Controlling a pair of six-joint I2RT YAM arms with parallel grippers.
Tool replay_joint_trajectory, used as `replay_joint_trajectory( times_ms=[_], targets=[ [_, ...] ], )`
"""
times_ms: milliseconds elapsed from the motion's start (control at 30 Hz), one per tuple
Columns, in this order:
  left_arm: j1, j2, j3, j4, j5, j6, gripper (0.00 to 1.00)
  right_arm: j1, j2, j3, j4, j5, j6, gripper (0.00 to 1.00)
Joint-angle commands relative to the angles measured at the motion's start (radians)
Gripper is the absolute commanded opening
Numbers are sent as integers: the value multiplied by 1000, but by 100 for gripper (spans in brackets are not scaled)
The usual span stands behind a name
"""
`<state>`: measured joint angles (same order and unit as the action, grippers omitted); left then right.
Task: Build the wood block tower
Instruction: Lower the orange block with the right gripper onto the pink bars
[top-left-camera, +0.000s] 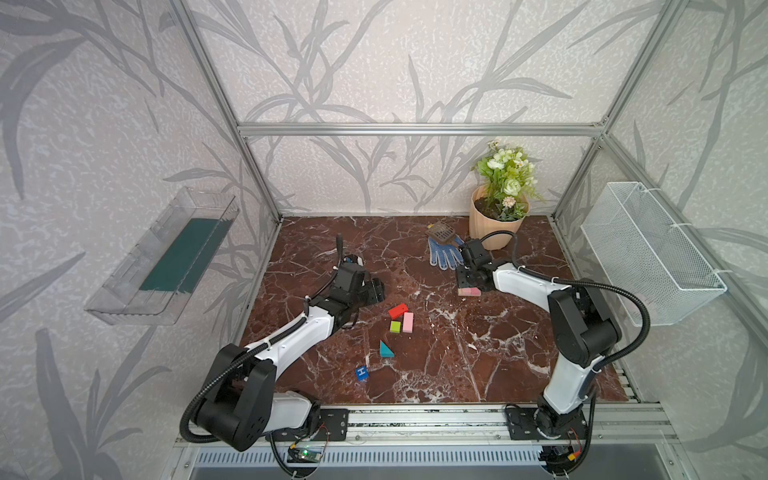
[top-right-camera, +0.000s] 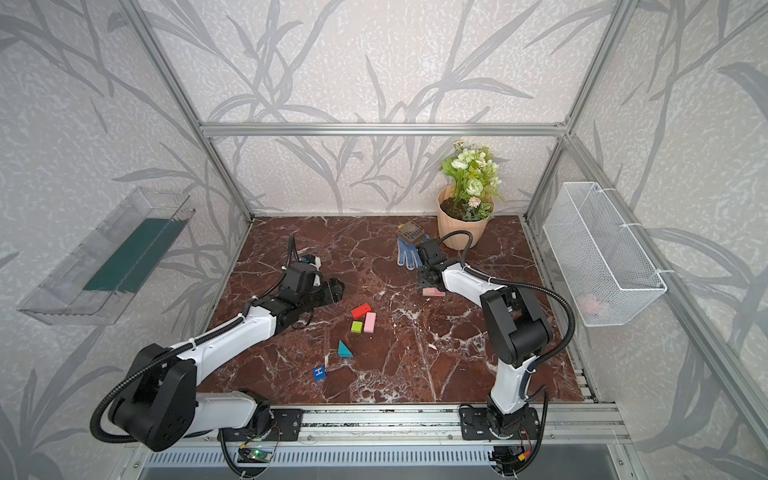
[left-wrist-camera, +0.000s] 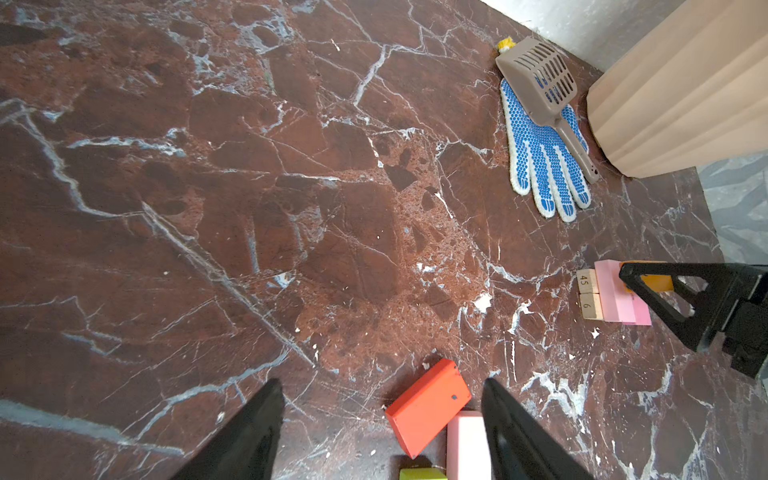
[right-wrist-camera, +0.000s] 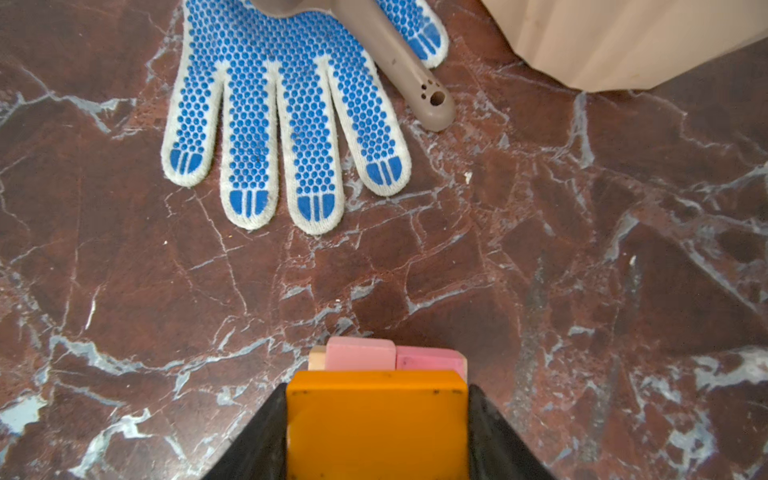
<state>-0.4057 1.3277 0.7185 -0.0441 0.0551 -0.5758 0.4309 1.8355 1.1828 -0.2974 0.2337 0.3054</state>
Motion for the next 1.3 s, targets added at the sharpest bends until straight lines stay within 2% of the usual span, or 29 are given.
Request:
replay_joint_trajectory(
  times_ms=[0,1267],
  targets=[
    [-5,0,25,-3,1,10,76,-2,11,25,-14,-4,0,26],
    [-5,23,32,-2,12,7,76,-32,51,69,-62,-20,31,29]
  ],
)
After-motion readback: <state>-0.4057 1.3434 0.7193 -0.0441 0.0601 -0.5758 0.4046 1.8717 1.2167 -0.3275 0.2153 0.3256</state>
